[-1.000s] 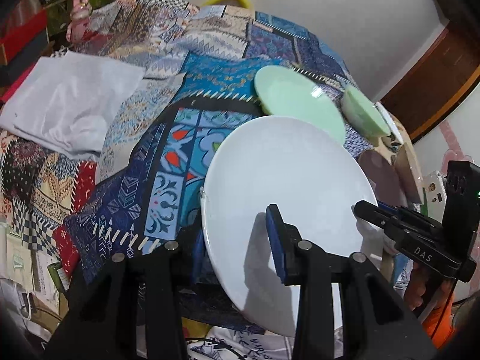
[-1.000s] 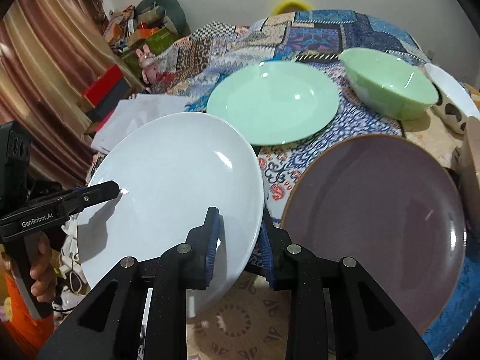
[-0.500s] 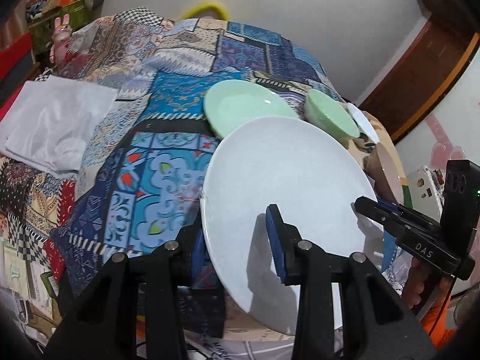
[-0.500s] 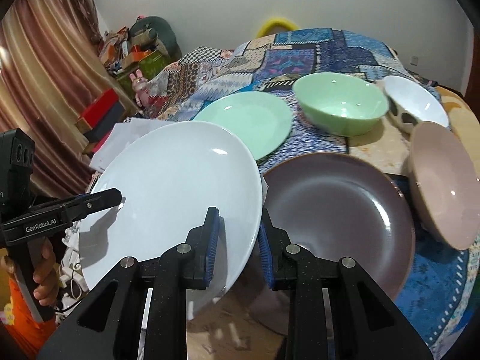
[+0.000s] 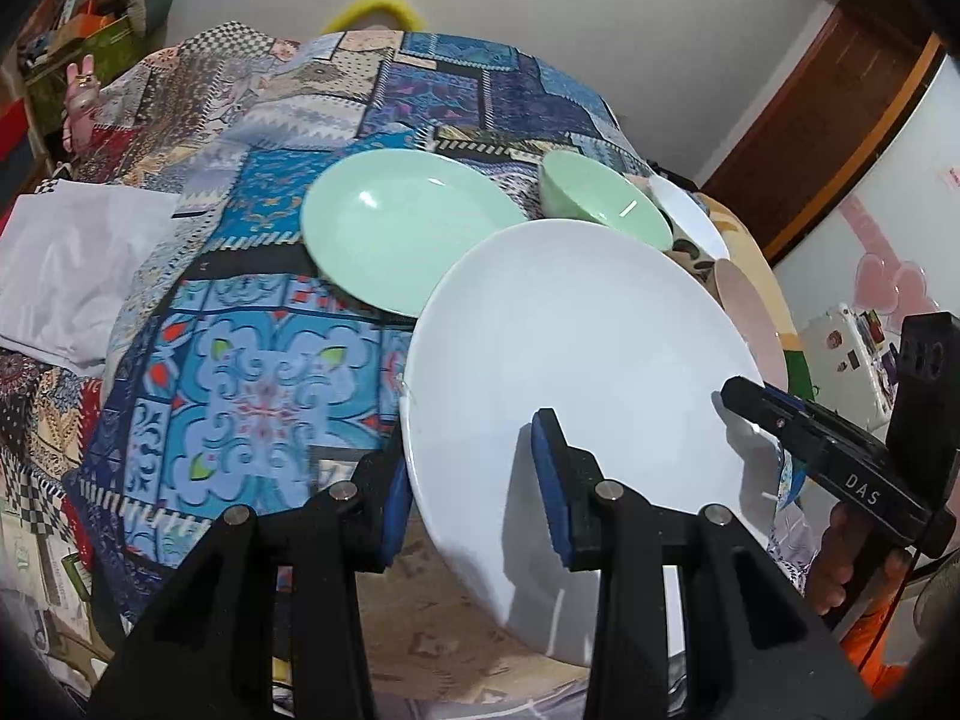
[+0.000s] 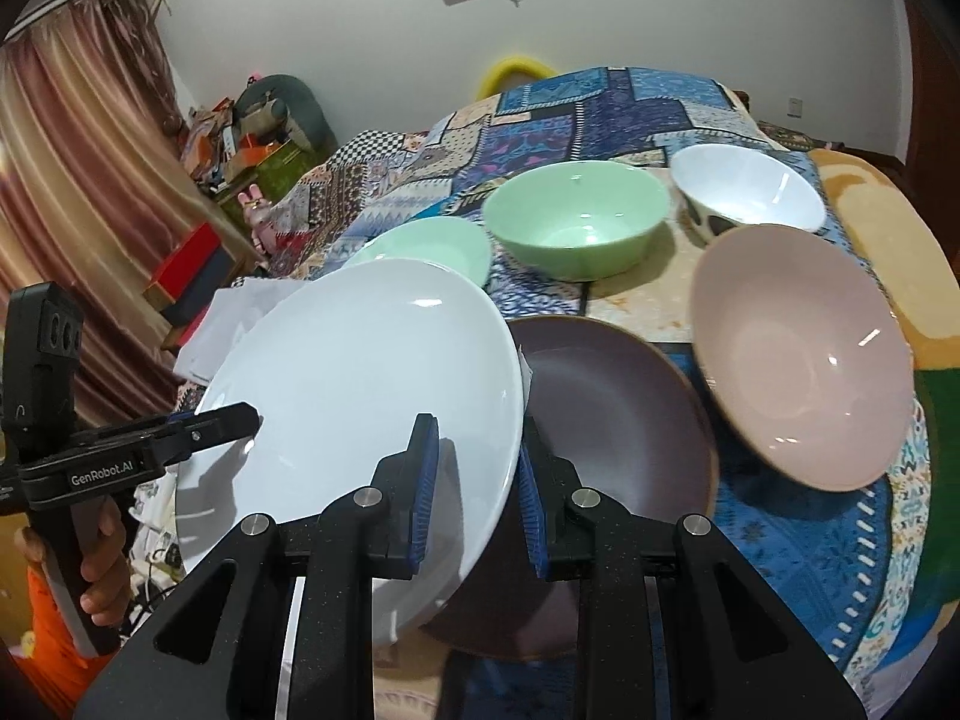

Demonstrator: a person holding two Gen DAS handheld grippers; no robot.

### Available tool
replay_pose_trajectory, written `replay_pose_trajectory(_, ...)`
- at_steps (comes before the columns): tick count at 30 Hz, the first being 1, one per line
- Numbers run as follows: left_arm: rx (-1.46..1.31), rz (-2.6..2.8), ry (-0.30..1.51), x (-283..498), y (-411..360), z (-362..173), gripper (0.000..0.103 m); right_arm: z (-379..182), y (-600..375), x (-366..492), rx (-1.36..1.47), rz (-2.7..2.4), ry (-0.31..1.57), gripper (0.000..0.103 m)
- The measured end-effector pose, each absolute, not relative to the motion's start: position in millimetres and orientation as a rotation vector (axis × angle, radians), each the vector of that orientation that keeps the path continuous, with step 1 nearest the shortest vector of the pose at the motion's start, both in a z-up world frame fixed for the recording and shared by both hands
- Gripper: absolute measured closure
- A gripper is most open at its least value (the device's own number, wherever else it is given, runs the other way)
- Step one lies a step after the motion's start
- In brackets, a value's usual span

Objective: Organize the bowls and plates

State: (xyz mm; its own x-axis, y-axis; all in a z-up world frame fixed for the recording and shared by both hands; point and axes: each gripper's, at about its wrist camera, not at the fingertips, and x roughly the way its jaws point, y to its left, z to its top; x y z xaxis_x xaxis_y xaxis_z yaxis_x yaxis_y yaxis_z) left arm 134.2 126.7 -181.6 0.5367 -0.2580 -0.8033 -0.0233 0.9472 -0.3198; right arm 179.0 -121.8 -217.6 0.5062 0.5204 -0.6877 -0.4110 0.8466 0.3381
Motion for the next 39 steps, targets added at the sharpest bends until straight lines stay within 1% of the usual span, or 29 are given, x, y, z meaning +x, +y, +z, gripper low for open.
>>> replay_pose_trajectory(9, -0.295, -0.172, 1.034, 148, 91, -192, 0.067, -227, -151, 180, 0.158, 0.53, 0.895, 0.079)
replay_pose_trajectory(19, -0.261, -0.196, 1.077, 160, 67, -208, 0.067, -247, -165, 184, 0.172, 0.496, 0.952, 0.079)
replay_pose_trajectory(28, -0.244, -0.202, 1.118, 168, 59, -226, 0.067, -261, -166, 188, 0.179, 0.476, 0.994, 0.079)
replay_pose_trajectory(39, -0.226, -0.18, 1.121, 180, 60, -234, 0.066, -263, -164, 193, 0.185, 0.466, 1.009, 0.079)
